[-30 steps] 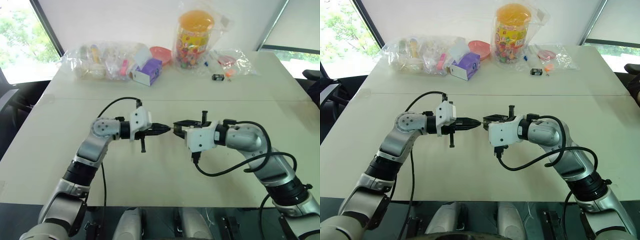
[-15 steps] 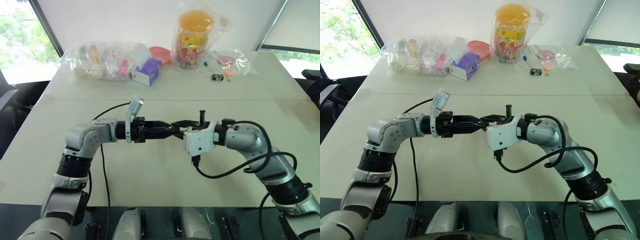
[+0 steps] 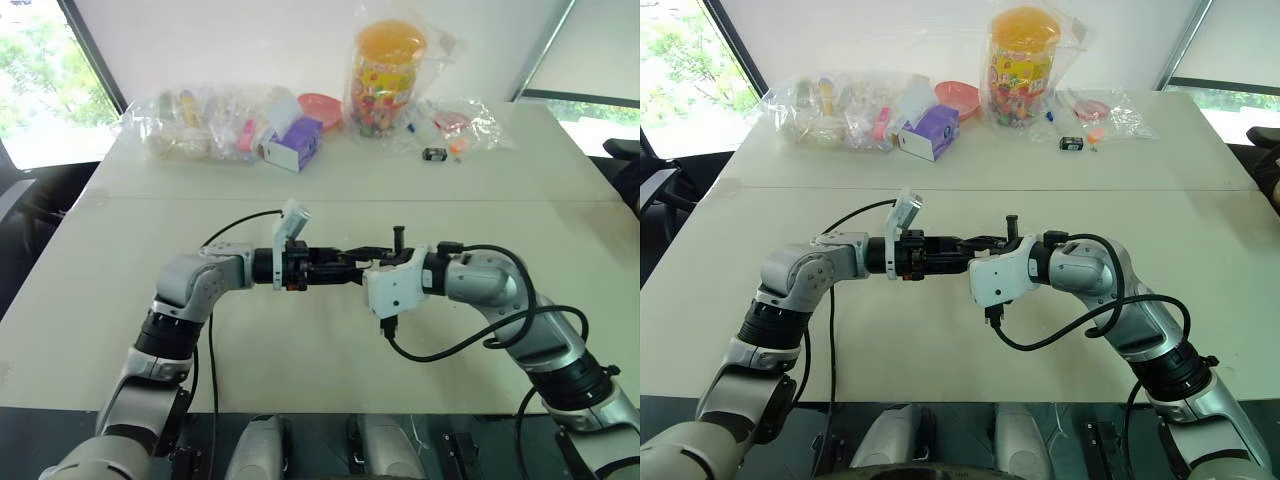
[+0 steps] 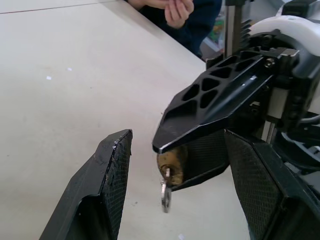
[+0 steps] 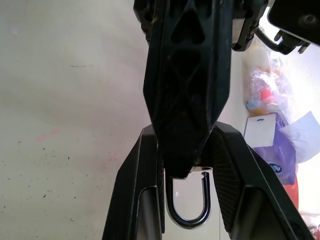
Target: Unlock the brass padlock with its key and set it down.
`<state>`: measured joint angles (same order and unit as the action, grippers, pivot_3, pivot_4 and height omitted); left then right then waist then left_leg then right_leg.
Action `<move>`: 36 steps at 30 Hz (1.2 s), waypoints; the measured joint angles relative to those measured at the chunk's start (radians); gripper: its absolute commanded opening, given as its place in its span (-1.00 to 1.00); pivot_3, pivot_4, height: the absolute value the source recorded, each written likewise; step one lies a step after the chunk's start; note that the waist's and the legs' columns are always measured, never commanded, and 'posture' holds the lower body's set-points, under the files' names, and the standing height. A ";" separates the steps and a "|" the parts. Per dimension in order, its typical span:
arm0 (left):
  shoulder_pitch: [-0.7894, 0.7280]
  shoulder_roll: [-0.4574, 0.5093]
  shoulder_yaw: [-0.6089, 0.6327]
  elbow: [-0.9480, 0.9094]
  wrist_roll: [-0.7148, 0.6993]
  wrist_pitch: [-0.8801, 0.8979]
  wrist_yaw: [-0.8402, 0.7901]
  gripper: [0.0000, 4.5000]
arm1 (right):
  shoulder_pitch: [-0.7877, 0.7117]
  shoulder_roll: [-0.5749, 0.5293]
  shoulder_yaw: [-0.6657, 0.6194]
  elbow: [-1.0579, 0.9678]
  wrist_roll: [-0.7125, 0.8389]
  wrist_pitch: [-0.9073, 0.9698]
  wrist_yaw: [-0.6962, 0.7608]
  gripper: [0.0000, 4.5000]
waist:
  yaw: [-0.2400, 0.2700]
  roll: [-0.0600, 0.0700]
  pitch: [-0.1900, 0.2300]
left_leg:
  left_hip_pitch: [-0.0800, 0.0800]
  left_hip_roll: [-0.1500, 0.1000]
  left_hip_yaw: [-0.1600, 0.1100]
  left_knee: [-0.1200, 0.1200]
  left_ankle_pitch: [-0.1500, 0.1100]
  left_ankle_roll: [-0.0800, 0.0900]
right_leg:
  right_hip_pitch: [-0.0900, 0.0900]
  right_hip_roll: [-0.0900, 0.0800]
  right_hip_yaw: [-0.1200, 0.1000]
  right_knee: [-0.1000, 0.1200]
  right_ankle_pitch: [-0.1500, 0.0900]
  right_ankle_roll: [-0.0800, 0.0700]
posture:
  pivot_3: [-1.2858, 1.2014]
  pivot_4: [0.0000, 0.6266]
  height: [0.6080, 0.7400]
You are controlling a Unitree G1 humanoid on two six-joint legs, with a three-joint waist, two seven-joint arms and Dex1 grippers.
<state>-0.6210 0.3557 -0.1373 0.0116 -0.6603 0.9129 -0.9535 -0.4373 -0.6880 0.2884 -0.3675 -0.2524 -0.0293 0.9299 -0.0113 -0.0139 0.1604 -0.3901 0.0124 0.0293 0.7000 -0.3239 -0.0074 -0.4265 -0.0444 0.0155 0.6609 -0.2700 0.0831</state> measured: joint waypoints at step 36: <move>-0.002 0.042 0.042 -0.001 -0.038 0.032 0.012 0.14 | 0.004 -0.007 -0.002 -0.017 0.010 0.002 -0.007 -0.69 | 0.000 0.000 0.000 | 0.000 0.000 0.000 0.000 0.000 0.000 | 0.000 0.000 0.000 0.000 0.000 0.000 | 0.03 -0.52 0.92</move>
<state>-0.6229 0.3979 -0.0949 0.0106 -0.6979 0.9453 -0.9411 -0.4337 -0.6948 0.2866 -0.3845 -0.2425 -0.0276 0.9231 -0.0111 -0.0139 0.1604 -0.3900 0.0123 0.0293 0.7000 -0.3239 -0.0074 -0.4265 -0.0446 0.0155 0.6609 -0.2700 0.0831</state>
